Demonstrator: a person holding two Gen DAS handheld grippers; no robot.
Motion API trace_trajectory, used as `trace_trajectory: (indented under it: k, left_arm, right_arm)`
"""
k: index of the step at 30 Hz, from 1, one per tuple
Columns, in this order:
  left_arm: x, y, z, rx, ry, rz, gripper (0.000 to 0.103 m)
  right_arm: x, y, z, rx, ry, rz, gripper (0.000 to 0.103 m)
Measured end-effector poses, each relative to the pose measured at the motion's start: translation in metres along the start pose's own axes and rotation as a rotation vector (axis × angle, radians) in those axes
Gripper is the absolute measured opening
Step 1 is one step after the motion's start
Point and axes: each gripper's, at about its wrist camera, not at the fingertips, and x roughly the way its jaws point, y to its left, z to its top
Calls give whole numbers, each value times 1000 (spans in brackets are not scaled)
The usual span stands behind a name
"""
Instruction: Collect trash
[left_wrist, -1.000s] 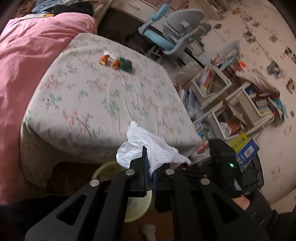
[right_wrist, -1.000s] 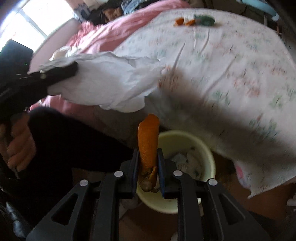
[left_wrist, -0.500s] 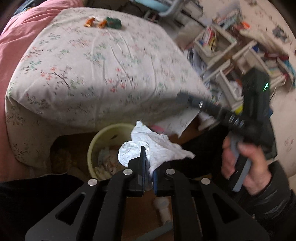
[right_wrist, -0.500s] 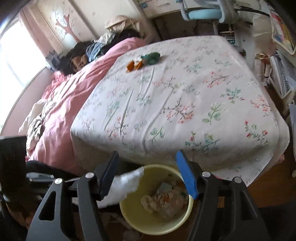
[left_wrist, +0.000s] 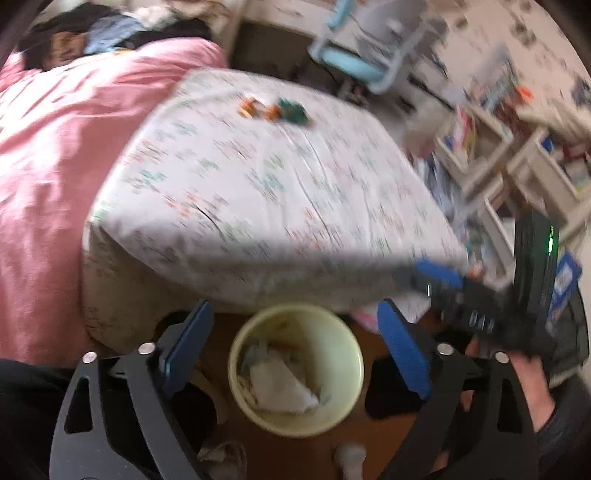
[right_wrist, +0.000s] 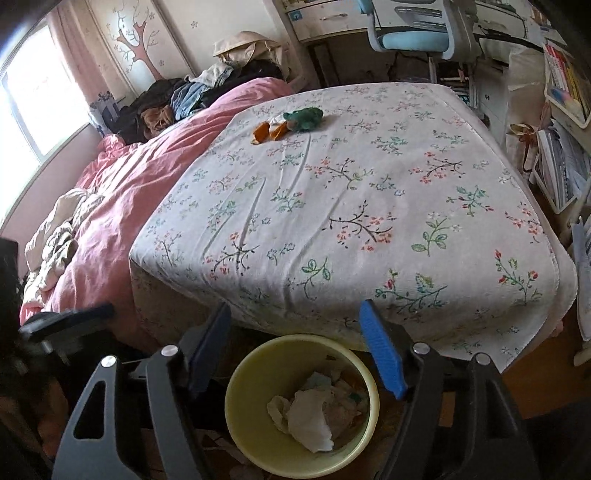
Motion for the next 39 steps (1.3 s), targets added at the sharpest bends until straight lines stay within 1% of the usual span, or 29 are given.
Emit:
trace_trajectory:
  k: [1,4,8,14,33,39]
  left_arm:
    - [-4,5,2,-28,-25,3,91]
    - [-11,17,6,-92,-65,6,93]
    - [-14,25,7,-131,-71,13,93]
    - [-13,22,4,-117,-70,20,93]
    - [-11,23,4,-122,-73,22,94]
    - [-11,24,4,-120,-73,22,94]
  right_arm:
    - [0,2,0,-6,0,-3,70]
    - [2,3,-2,-16,2,-7,73]
    - [3,3,-3,-18,4,-11,73]
    - [3,4,-3,-19,7,-13,74]
    - [2,5,-4,-21,0,-13,74]
    - [0,5,-3,-18,-15,-13,74]
